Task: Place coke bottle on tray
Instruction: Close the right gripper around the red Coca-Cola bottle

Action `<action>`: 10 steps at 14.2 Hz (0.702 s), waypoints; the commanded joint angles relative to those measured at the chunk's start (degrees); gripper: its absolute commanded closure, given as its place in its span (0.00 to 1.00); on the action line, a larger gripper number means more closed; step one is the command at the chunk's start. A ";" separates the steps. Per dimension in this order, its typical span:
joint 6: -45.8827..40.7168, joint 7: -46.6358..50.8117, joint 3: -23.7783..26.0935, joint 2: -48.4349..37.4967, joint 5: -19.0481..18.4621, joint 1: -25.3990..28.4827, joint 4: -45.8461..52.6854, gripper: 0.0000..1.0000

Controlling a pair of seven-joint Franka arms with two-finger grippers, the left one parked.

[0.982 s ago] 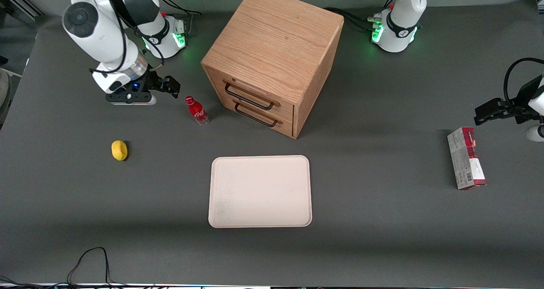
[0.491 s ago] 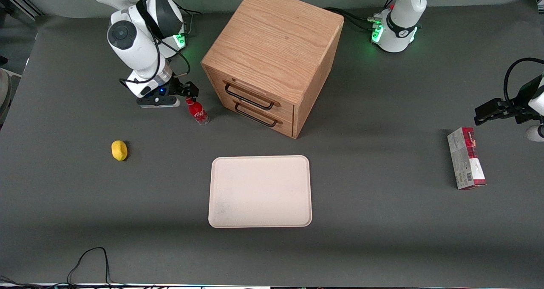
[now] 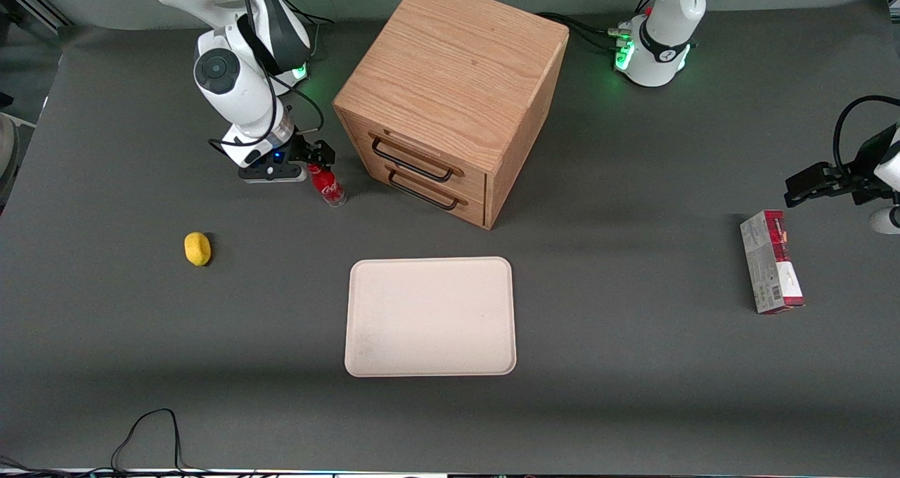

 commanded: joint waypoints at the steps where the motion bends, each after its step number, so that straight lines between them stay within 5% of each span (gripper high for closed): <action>1: 2.83 1.15 0.31 1.36 1.26 0.65 -0.50 0.07; 8: 3.27 1.15 0.57 2.59 1.26 0.65 -0.41 0.76; 10: 3.10 1.06 0.66 2.69 1.26 0.65 -0.15 0.88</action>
